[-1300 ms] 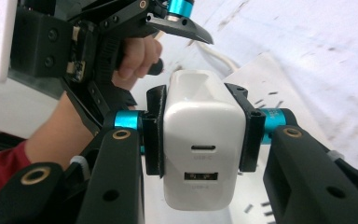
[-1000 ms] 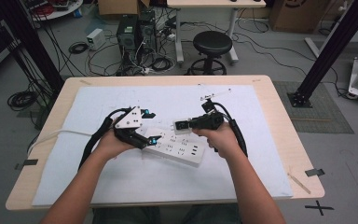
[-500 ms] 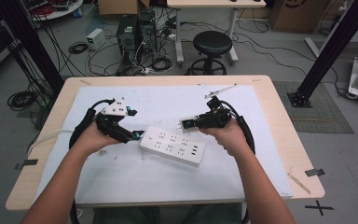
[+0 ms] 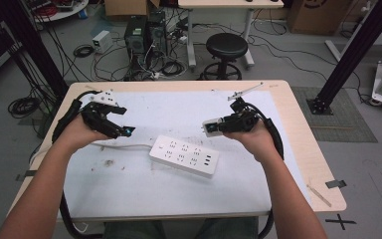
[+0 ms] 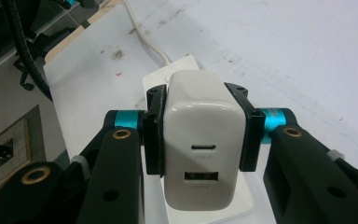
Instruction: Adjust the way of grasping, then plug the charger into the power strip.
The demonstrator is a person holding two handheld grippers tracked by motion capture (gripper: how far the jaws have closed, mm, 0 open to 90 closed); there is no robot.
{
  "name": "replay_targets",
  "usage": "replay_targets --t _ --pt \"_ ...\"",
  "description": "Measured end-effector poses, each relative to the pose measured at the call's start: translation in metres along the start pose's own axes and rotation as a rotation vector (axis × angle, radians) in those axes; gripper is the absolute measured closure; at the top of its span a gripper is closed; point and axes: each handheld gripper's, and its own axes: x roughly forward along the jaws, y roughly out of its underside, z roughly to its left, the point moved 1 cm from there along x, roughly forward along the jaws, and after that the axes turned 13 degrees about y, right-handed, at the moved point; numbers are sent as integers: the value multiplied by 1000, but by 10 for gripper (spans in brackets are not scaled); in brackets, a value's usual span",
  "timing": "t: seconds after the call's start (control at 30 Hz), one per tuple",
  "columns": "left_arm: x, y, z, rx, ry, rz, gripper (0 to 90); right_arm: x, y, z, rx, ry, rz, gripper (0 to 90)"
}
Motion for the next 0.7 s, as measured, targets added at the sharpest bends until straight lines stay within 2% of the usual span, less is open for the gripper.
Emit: replay_targets --t 0.27,0.33,0.5,0.63,0.67,0.7 --pt "7 -1 0 -1 6 18 200 0 -2 -4 -6 5 15 631" --pt "9 -1 1 -4 12 21 200 1 -4 -8 -11 12 34 630" --pt "6 3 3 -14 7 26 200 2 -8 -11 -44 28 71 631" --pt "6 7 3 -20 0 25 200 5 -13 -12 -83 35 99 631" --pt "6 10 2 -28 -4 20 200 8 -17 -11 -113 44 127 631" --pt "6 11 2 -25 -5 32 200 8 -17 -11 -113 44 127 631"
